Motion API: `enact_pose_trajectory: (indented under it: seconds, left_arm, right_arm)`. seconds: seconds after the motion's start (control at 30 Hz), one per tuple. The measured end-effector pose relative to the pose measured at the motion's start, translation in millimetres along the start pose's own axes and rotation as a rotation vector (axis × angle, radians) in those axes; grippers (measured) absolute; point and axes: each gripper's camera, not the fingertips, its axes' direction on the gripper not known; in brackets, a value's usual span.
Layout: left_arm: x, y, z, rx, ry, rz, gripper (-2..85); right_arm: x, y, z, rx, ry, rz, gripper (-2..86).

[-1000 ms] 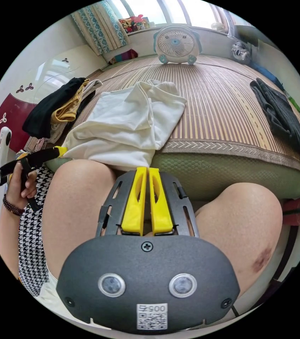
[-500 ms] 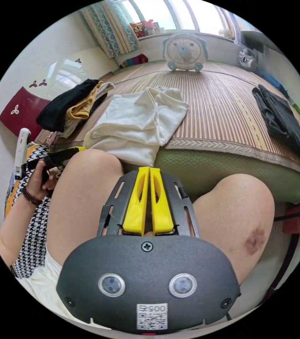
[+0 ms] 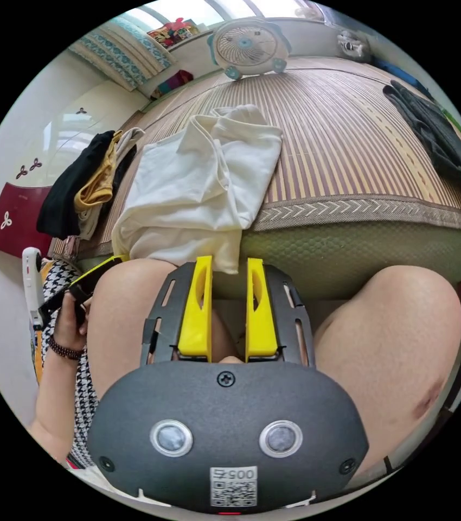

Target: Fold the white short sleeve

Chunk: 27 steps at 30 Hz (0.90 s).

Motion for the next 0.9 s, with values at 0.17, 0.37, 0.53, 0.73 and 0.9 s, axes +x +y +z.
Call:
enact_pose_trajectory:
  seconds: [0.17,0.37,0.53,0.73,0.9]
  left_arm:
    - [17.4,3.5,-5.9,-0.005,-0.113,0.1,8.1]
    - [22.4,5.8,-18.7,-0.035,-0.13,0.145,4.9]
    - [12.9,17.8,-71.7,-0.012,0.121,0.161,4.3]
    - [12.9,39.3,-185.1,0.231,0.442,0.166,4.1]
    - [14.4,57.0,-262.7,0.401,0.585,0.193,4.2]
  right_arm:
    - [-14.3,-3.7,-10.5,-0.059,0.047,-0.01,0.2]
    - [-10.0,9.1,-45.3,-0.005,-0.01,-0.036,-1.1]
    - [-16.4,18.8,-120.6,0.17,-0.057,-0.094,-1.2]
    - [-28.5,31.9,-253.5,0.457,-0.113,-0.143,-1.3]
    - [-42.6,67.5,-349.8,0.65,-0.151,-0.233,-1.4]
